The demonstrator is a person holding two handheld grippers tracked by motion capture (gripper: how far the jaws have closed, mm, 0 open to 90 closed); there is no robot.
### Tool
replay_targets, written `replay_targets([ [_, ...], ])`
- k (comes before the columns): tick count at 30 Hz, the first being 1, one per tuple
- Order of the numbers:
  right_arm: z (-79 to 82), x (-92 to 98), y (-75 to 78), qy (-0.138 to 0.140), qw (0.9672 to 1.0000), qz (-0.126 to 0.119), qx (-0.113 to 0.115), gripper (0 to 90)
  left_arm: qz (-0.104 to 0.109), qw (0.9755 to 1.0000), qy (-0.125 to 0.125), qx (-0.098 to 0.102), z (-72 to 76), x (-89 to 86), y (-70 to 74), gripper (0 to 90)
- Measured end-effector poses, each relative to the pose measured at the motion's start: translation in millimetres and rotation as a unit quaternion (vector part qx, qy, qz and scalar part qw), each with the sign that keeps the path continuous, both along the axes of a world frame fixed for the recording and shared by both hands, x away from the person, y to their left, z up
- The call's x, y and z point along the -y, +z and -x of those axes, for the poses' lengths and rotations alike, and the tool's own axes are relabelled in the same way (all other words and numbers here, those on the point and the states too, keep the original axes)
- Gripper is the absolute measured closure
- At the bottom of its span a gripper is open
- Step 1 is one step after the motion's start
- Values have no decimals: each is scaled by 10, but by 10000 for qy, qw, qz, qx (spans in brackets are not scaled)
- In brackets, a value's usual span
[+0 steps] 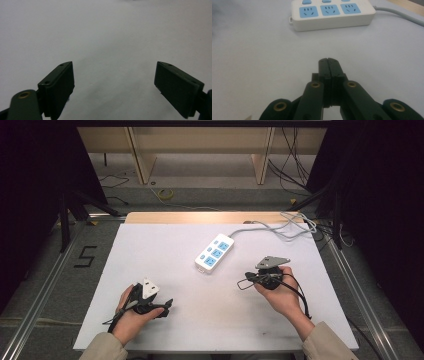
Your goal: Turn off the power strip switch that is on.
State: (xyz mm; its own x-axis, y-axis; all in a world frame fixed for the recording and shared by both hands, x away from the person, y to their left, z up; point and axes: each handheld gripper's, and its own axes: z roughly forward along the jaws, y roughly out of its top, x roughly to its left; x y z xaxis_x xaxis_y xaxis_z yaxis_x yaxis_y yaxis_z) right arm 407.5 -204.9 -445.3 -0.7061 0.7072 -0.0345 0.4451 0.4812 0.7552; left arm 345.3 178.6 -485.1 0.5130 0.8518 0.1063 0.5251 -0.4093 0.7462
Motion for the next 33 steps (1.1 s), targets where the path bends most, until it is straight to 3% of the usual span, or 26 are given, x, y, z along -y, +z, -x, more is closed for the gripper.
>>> replay_targets([
  [33, -496, -386, 106, 75, 9999, 138, 8, 900, -35, 10000, 16, -12, 25, -15, -6, 162],
])
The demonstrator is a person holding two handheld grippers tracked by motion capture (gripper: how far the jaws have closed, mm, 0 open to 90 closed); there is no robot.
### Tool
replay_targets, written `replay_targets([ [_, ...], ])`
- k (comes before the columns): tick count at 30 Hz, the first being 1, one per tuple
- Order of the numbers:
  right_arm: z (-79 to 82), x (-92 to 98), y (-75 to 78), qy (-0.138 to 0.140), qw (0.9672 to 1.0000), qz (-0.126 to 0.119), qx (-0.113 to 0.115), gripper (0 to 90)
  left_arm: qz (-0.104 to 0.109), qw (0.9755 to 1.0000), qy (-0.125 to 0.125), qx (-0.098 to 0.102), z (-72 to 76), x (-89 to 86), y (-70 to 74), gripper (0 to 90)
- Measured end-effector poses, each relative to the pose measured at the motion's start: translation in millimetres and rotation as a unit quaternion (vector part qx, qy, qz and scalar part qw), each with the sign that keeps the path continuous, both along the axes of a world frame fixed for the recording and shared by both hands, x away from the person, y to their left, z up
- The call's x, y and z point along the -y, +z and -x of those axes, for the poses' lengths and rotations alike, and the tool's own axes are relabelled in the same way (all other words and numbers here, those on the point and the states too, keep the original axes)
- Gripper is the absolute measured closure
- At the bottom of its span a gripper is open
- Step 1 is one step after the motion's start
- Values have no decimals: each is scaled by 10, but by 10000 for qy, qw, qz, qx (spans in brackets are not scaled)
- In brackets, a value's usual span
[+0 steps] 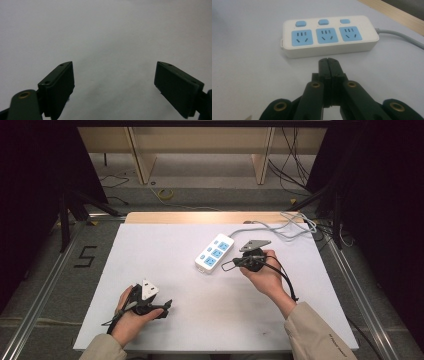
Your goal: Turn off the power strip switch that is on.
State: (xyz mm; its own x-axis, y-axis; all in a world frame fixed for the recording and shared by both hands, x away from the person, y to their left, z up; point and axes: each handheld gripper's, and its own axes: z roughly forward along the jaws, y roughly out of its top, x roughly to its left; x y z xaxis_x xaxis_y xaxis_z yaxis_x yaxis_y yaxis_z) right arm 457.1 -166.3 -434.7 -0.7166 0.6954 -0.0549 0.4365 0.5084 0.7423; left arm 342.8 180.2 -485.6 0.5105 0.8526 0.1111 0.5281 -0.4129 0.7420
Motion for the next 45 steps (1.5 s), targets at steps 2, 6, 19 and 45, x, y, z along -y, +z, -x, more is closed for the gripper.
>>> replay_targets([
  [2, -46, -33, 3, -9, 10000, 26, -22, 900, 6, 10000, 2, -3, -1, 1, -2, 162],
  [6, -96, -64, 7, -9, 10000, 51, -39, 900, 12, 10000, 4, -3, 1, 0, -1, 162],
  [19, -315, -173, 8, -42, 9998, 162, -57, 900, 24, 10000, 2, -5, 1, -3, -8, 163],
  [45, -662, -351, -13, -158, 9995, 233, -140, 900, 25, 10000, -15, -14, 5, -6, -4, 163],
])
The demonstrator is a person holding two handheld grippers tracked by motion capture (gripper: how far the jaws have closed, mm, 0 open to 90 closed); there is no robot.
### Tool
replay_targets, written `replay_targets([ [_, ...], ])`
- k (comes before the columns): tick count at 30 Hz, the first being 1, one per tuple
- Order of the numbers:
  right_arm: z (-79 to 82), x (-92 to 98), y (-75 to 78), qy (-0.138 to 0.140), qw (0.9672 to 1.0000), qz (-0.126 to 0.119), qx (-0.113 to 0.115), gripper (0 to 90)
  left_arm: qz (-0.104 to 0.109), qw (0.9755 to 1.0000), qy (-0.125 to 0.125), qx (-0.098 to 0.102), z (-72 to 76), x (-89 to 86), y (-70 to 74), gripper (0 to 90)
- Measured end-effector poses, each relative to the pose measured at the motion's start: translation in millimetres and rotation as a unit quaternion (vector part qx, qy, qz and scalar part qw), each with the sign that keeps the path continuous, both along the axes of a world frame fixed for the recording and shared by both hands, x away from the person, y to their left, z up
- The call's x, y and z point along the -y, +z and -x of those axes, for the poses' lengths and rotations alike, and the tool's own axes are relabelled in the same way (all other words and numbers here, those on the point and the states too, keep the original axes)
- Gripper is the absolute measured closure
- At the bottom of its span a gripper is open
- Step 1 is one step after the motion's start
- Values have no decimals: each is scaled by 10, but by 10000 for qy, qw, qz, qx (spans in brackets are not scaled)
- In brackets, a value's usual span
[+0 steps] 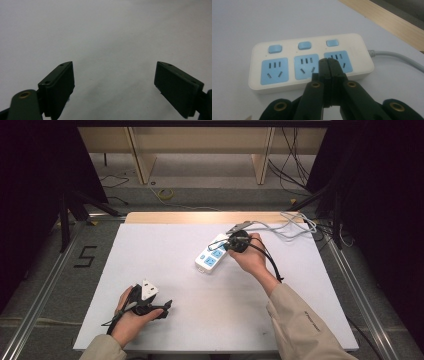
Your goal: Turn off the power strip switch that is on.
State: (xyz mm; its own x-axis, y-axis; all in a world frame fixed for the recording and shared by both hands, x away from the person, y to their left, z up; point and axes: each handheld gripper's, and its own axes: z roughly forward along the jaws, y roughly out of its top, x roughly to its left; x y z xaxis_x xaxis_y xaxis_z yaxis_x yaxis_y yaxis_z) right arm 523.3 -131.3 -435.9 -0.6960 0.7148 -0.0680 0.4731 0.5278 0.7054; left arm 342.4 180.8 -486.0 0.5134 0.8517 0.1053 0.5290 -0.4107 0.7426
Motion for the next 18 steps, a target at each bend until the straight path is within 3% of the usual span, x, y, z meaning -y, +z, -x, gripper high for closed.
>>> replay_targets([
  [18, -145, -75, -51, -54, 10000, 34, -70, 900, 1, 10000, -4, 5, -2, 2, -4, 164],
])
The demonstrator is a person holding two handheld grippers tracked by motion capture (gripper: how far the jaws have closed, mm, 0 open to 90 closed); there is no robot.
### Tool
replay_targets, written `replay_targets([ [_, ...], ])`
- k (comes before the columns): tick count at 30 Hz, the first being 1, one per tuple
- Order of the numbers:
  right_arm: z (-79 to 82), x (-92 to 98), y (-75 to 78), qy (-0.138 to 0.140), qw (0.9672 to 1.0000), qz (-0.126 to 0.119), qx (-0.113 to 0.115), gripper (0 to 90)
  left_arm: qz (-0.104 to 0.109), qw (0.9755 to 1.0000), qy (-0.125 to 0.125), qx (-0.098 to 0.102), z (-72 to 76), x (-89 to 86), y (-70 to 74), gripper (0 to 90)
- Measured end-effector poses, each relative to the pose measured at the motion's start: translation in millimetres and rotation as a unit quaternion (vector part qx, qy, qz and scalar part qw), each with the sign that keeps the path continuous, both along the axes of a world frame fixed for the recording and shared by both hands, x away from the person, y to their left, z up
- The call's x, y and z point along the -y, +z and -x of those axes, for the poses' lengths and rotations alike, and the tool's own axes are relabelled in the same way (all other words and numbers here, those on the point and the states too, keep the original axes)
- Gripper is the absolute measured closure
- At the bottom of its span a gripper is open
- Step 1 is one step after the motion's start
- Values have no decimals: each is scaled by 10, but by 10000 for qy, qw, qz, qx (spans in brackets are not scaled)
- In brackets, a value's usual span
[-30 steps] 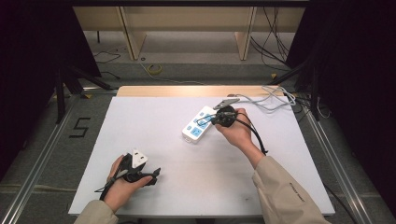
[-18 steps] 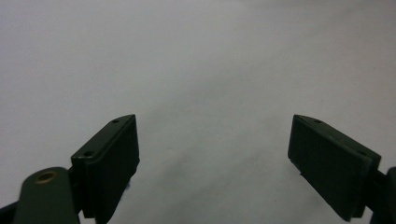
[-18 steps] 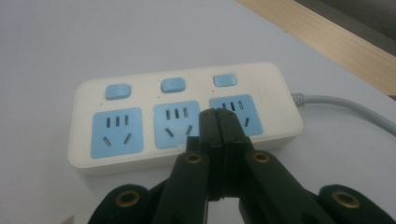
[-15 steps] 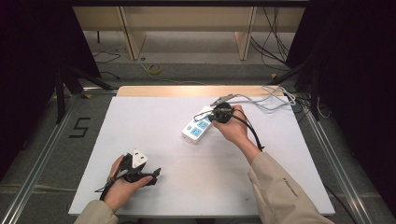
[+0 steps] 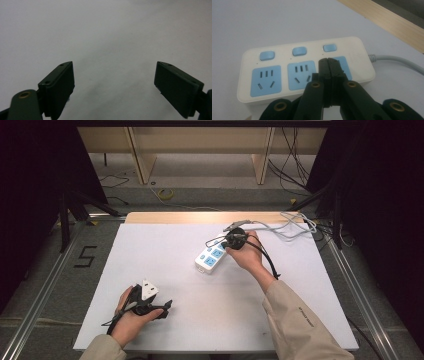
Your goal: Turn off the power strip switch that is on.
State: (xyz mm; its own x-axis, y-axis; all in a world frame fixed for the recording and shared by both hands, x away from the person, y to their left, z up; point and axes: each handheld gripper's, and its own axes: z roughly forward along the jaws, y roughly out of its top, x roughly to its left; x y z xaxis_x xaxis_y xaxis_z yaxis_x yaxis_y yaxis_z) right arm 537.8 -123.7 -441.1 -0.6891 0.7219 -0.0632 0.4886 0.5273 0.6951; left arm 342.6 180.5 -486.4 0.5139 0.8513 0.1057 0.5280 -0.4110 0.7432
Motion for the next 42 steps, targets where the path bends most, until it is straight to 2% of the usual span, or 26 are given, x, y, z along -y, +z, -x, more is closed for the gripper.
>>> replay_targets([
  [42, -328, -226, -85, -70, 9999, 22, -151, 900, 9, 10000, -23, -5, -1, -2, -3, 164],
])
